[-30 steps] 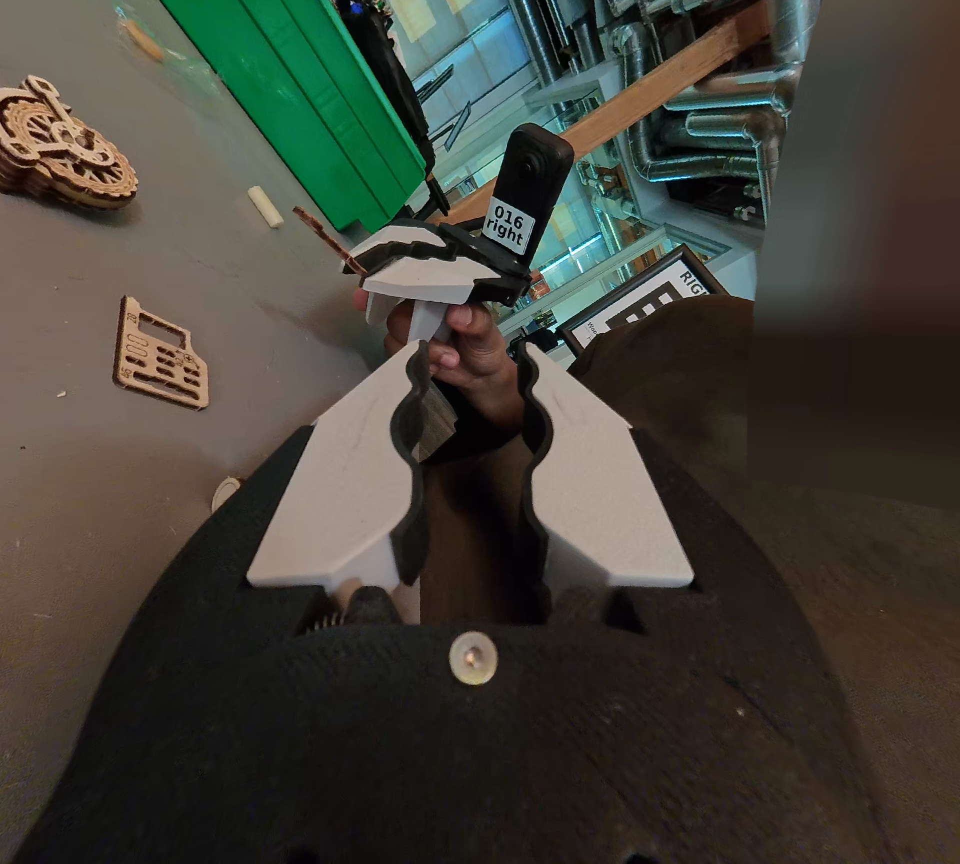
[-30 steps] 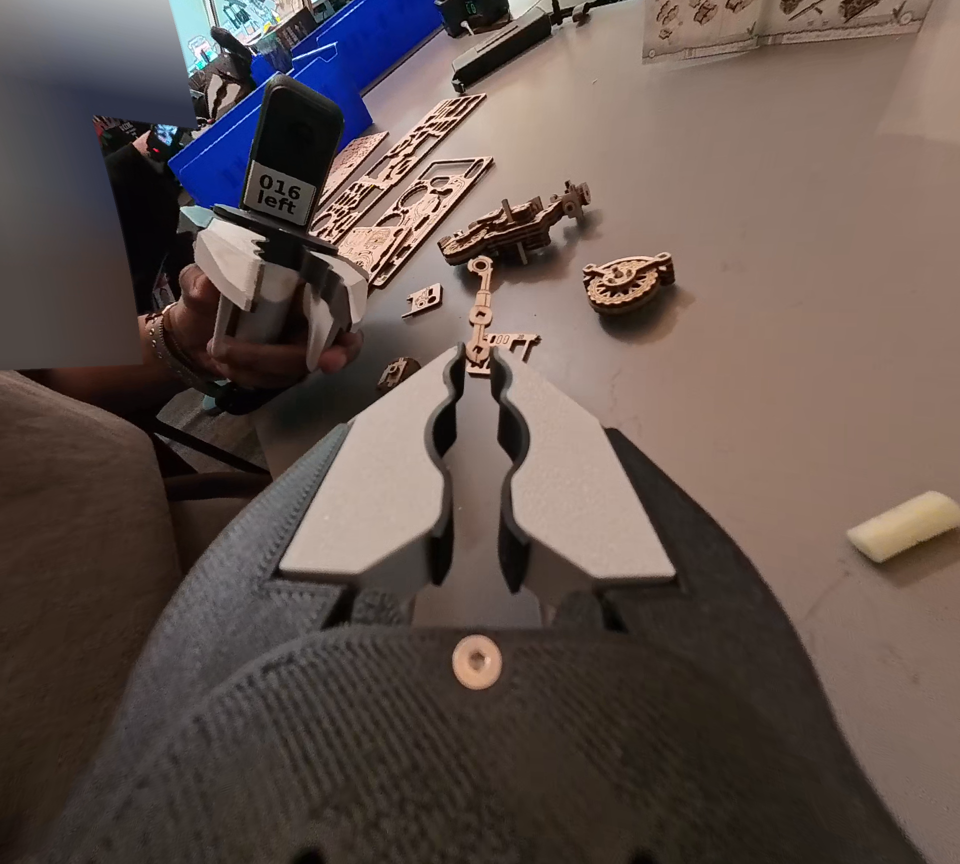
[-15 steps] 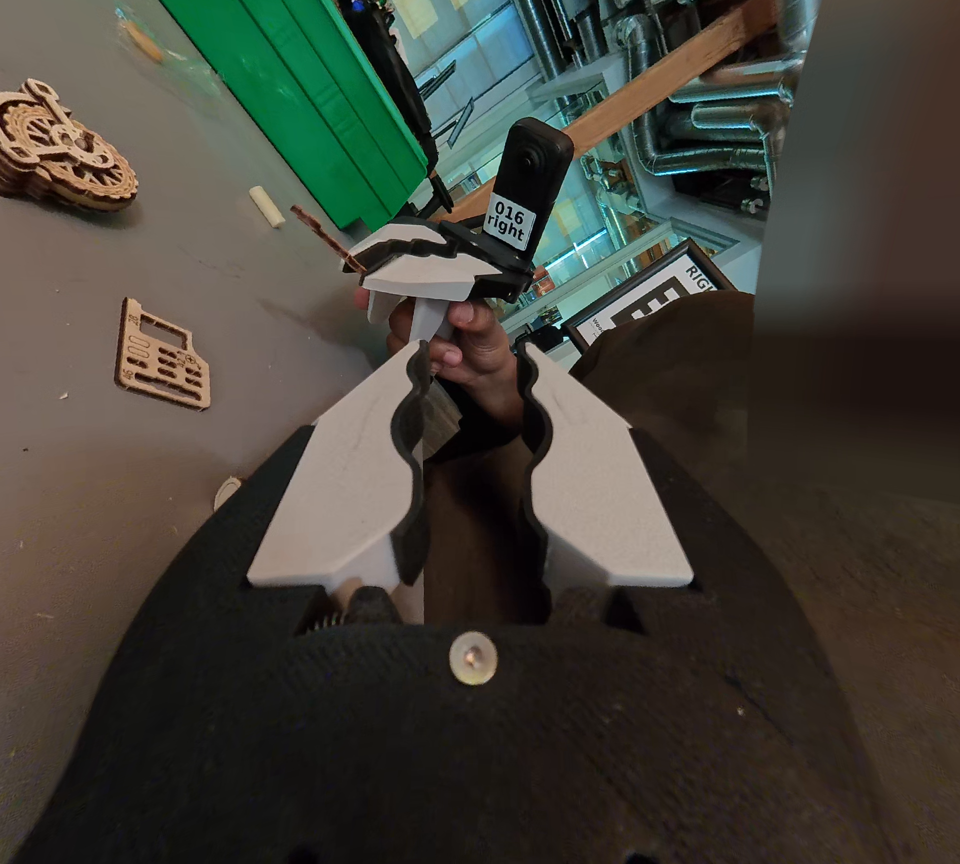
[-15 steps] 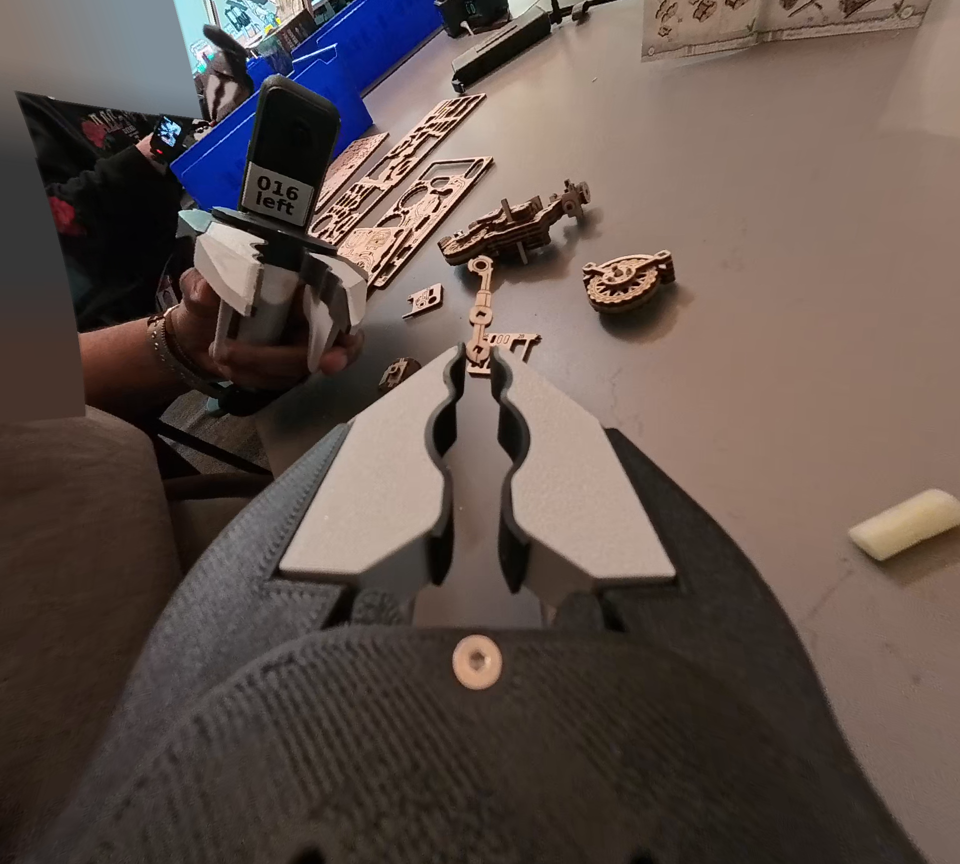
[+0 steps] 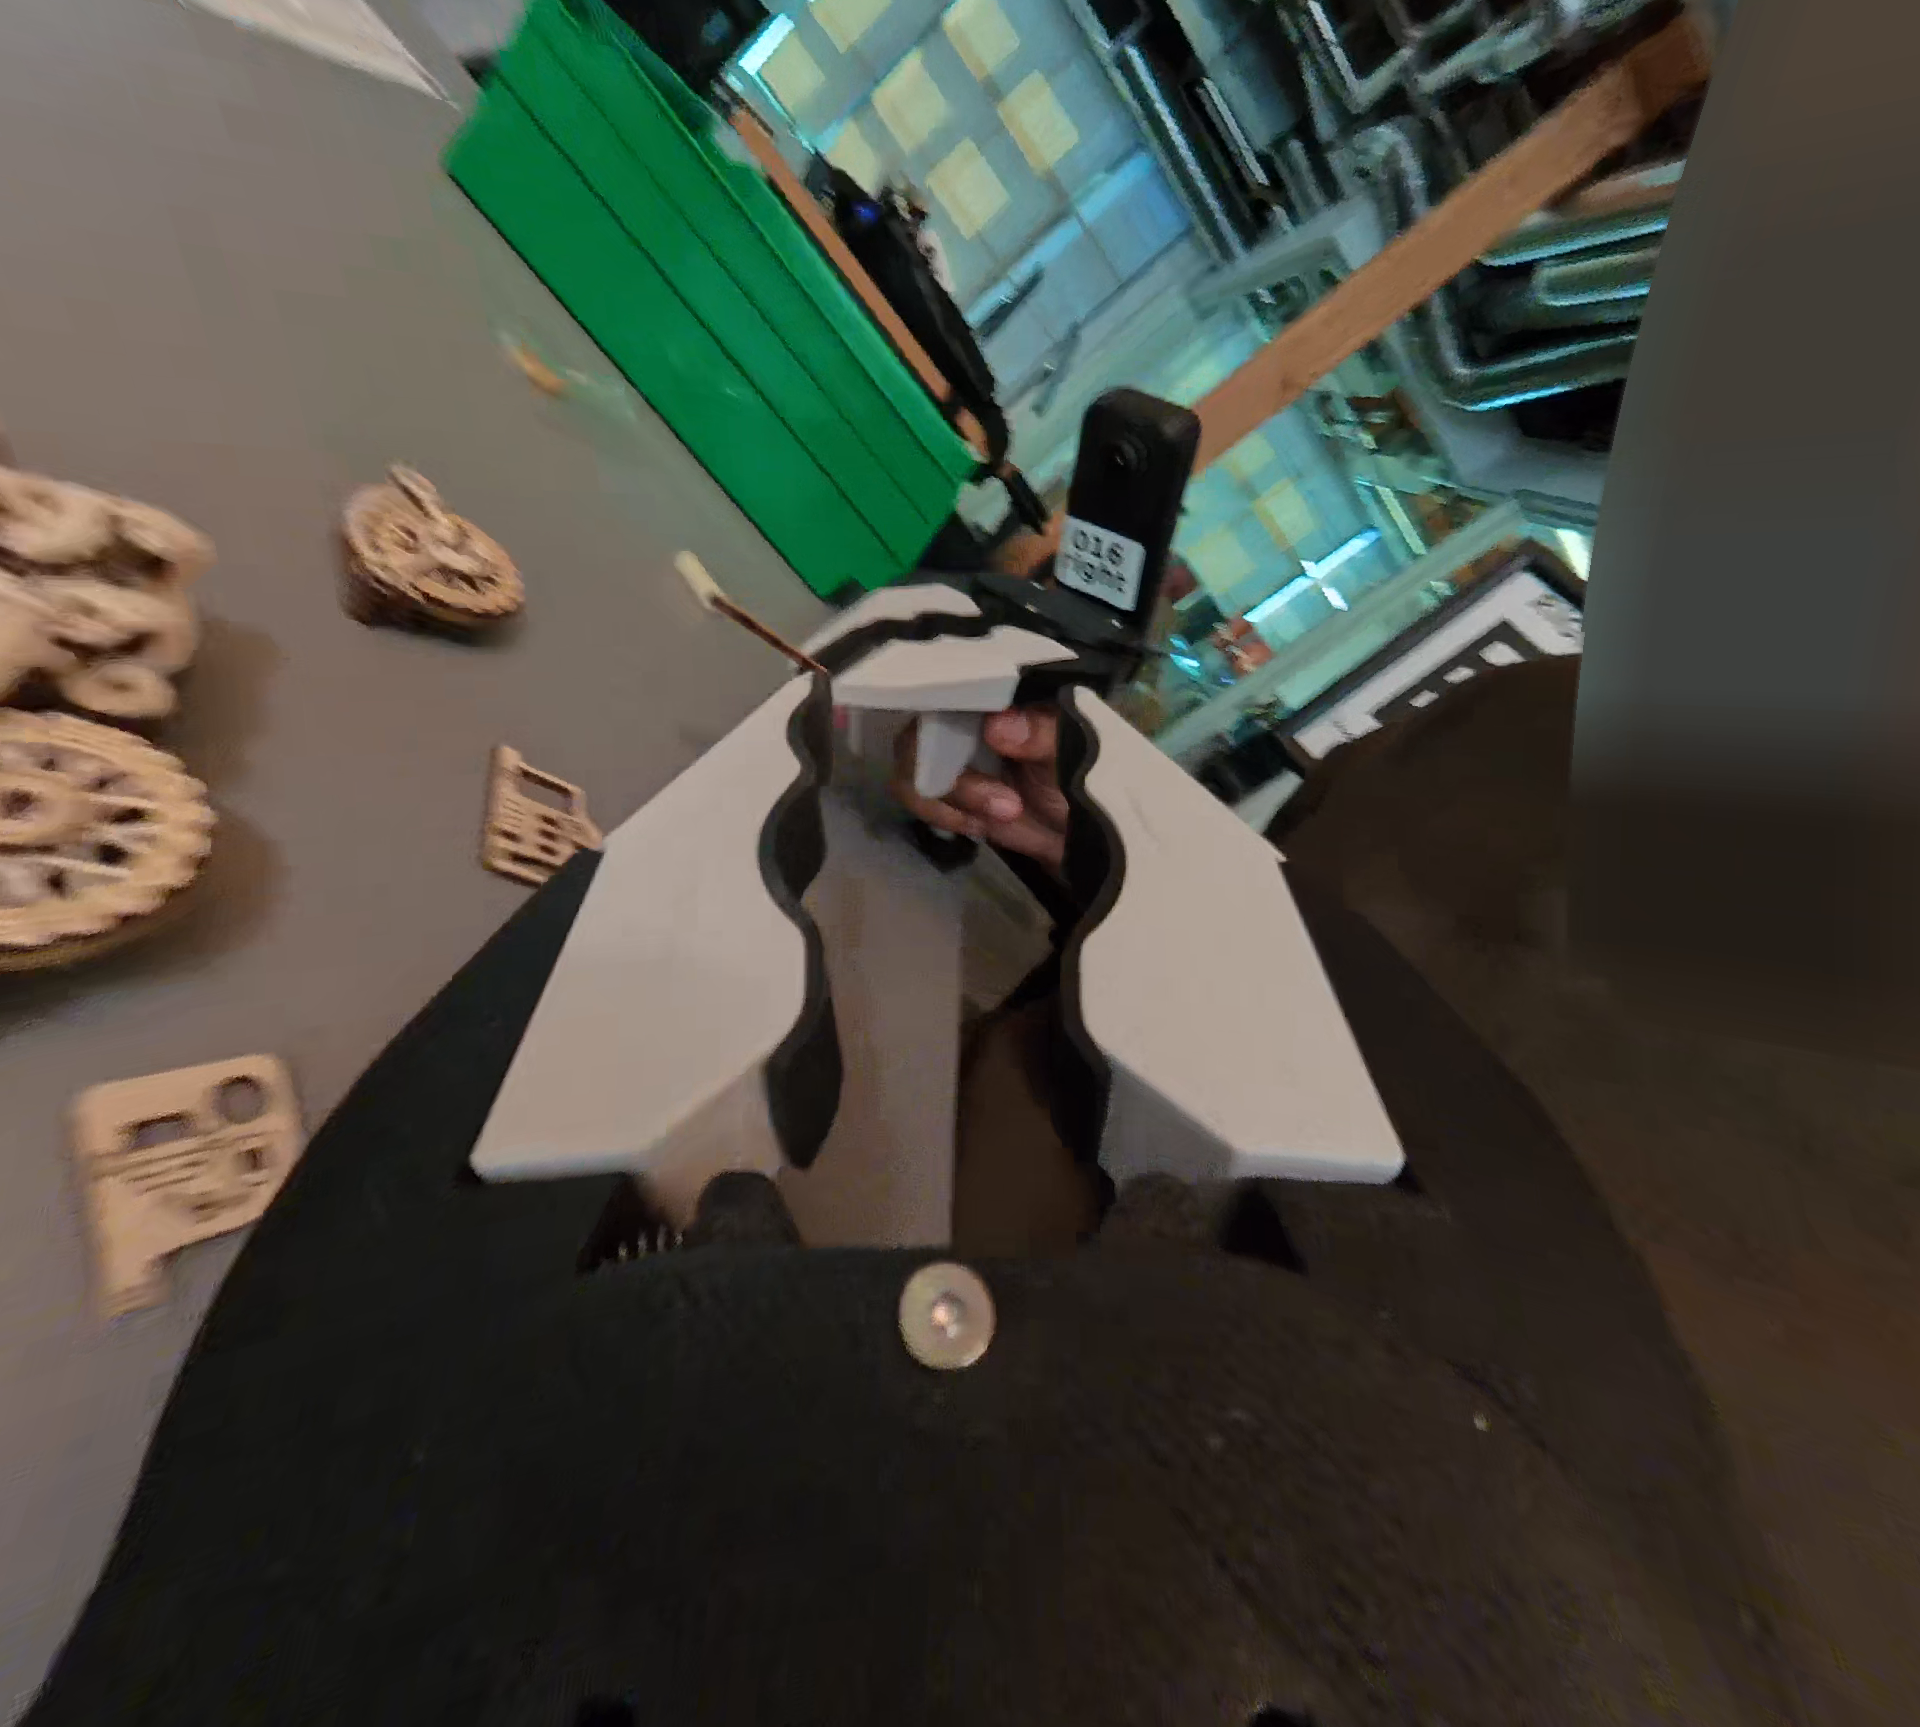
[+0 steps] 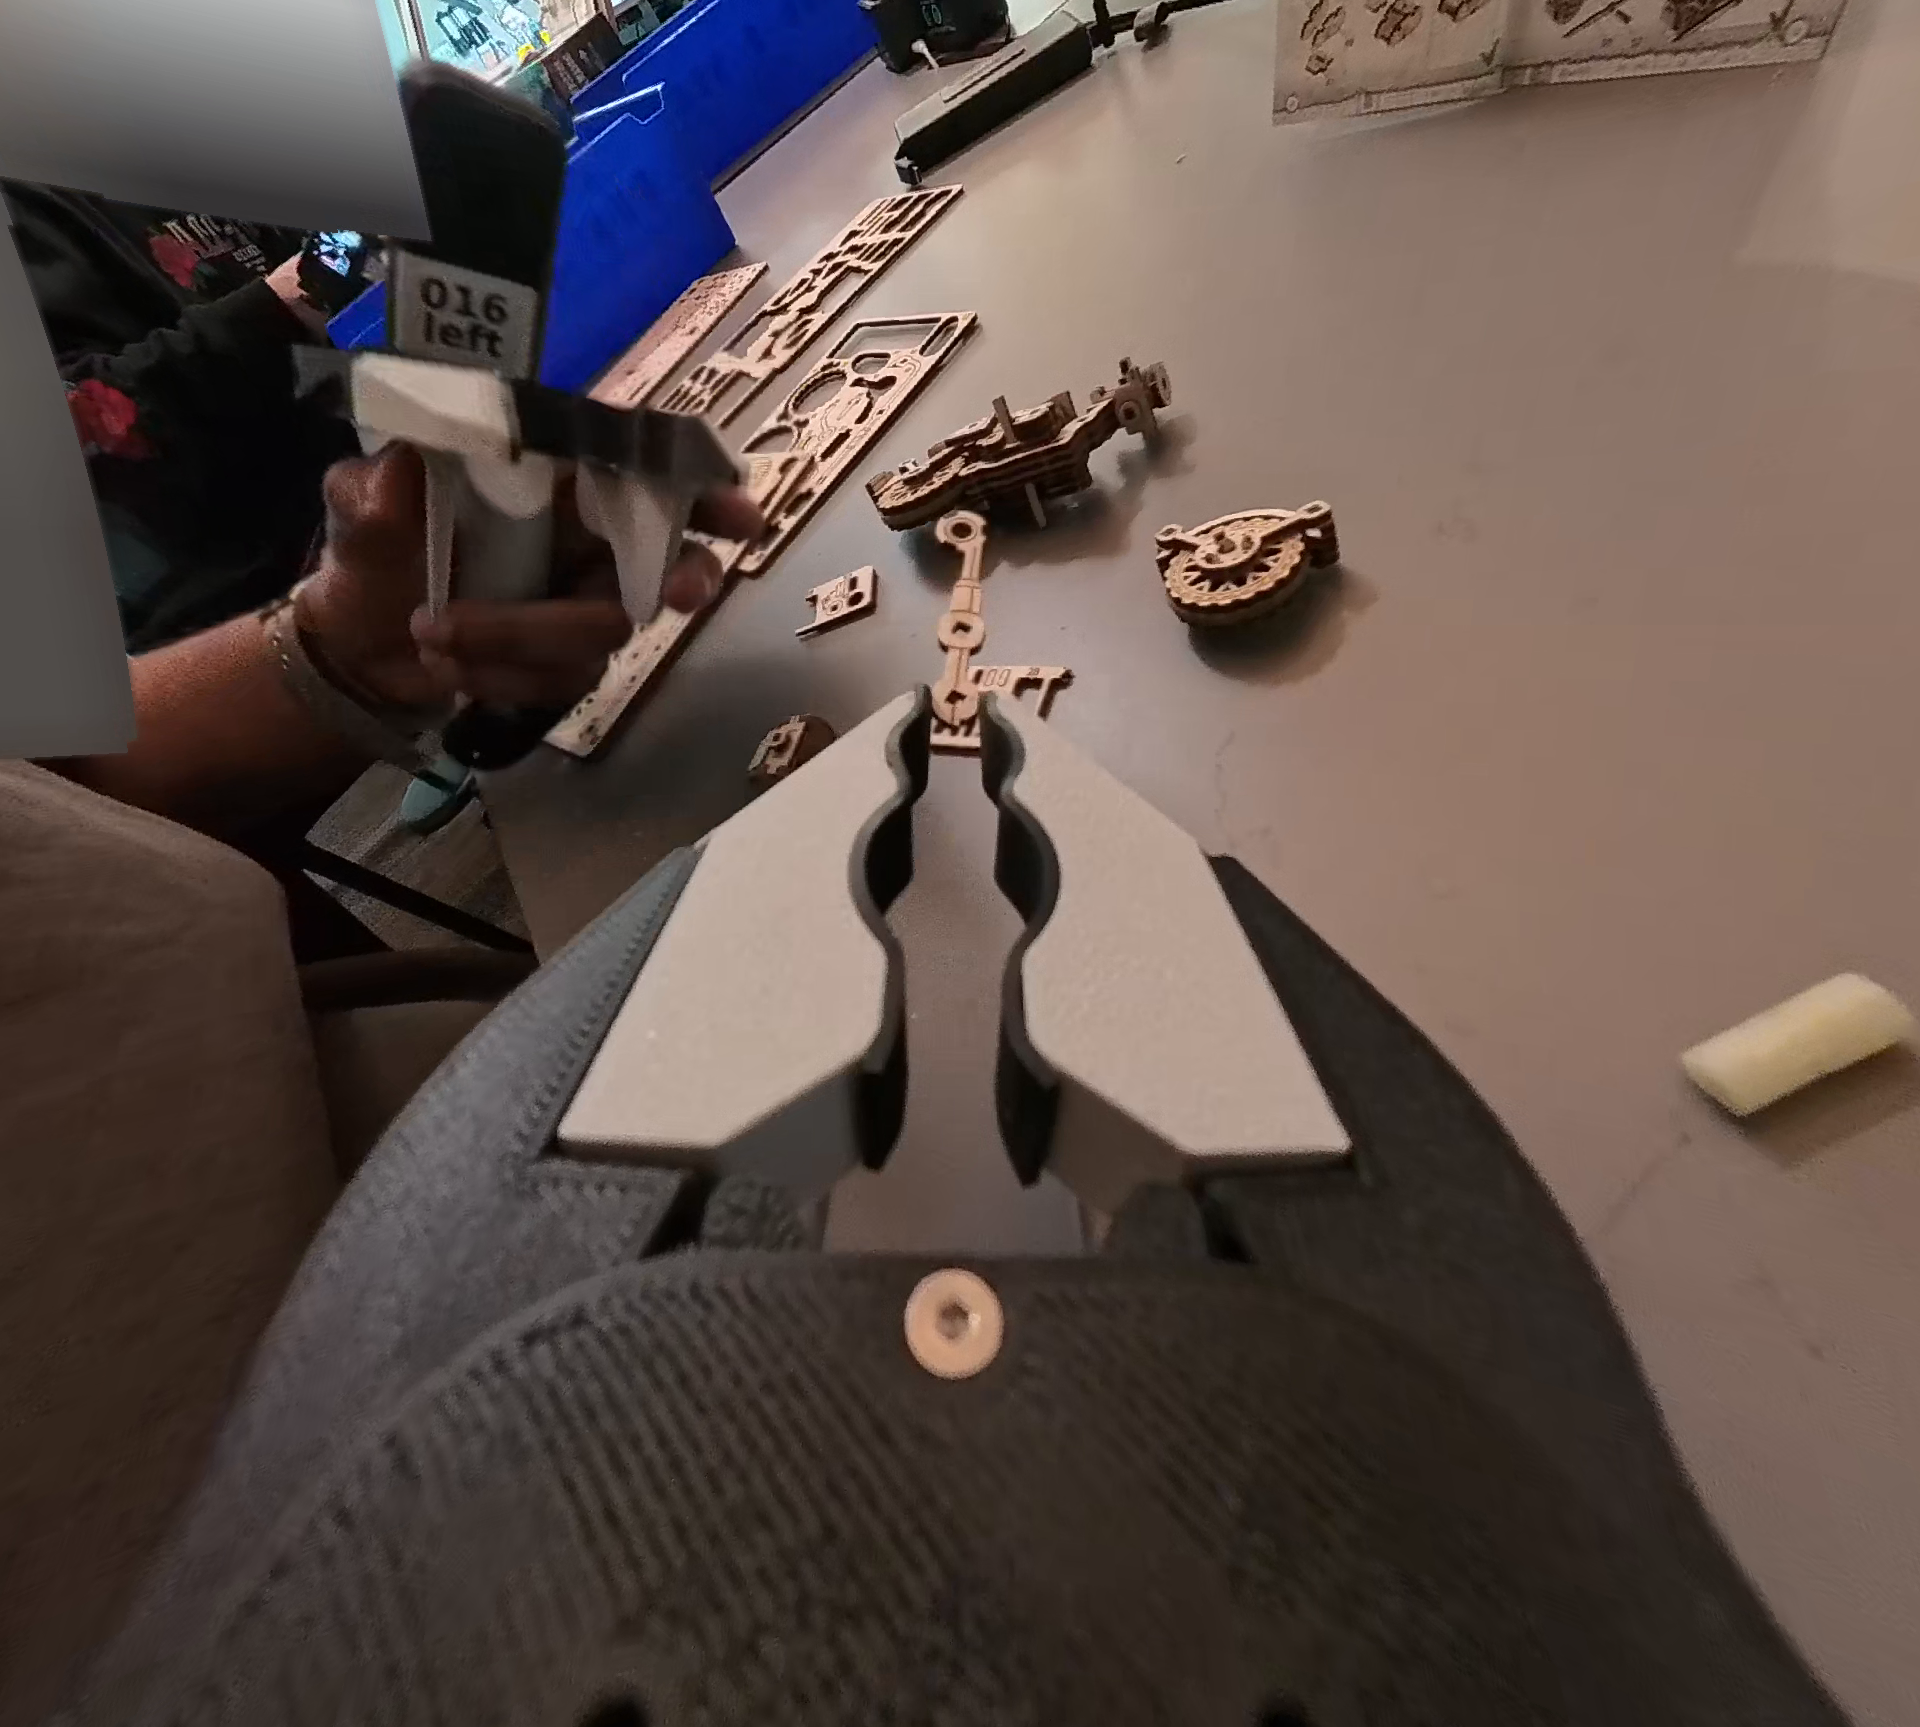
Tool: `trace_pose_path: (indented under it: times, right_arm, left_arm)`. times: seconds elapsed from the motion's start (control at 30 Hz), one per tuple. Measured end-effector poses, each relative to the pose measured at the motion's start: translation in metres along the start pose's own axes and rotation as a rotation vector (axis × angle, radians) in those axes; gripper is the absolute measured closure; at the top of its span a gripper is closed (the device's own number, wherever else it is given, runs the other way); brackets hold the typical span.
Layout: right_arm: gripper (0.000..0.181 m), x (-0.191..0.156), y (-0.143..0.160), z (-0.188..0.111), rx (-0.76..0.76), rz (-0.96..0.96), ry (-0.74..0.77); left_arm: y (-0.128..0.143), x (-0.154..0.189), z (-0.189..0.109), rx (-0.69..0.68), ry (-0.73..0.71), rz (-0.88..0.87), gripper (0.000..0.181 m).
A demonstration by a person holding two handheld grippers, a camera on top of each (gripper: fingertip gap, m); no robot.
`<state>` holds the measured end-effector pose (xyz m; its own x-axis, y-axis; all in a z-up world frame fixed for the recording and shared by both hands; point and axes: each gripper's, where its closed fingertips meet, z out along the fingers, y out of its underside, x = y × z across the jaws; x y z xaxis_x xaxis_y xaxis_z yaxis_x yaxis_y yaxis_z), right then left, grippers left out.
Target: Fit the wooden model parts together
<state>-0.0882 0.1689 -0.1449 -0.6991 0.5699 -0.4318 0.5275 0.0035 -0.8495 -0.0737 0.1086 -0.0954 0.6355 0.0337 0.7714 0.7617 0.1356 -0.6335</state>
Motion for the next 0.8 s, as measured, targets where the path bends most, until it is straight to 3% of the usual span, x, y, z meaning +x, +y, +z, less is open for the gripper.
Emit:
trace_pose_path:
  times: [0.17,0.27,0.4,0.53,0.8]
  right_arm:
    - [0.174,0.003,-0.002,0.000,0.006,0.002,0.009]
    - [0.174,0.005,-0.002,0.000,0.003,0.000,0.014]
    - [0.174,0.007,-0.002,0.001,0.000,-0.010,0.027]
    - [0.174,0.008,-0.002,0.001,0.000,-0.009,0.026]
    - [0.174,0.008,-0.001,0.001,-0.004,-0.019,0.033]
  left_arm:
    - [-0.036,-0.037,-0.032,0.021,-0.371,0.261,0.131]
    - [-0.041,-0.065,-0.045,-0.029,-0.591,0.394,0.122]
    - [-0.034,-0.096,-0.051,-0.170,-0.781,0.525,0.108]
    - [-0.031,-0.116,-0.052,-0.308,-0.872,0.606,0.106]
    - [-0.018,-0.136,-0.048,-0.496,-0.860,0.570,0.109]
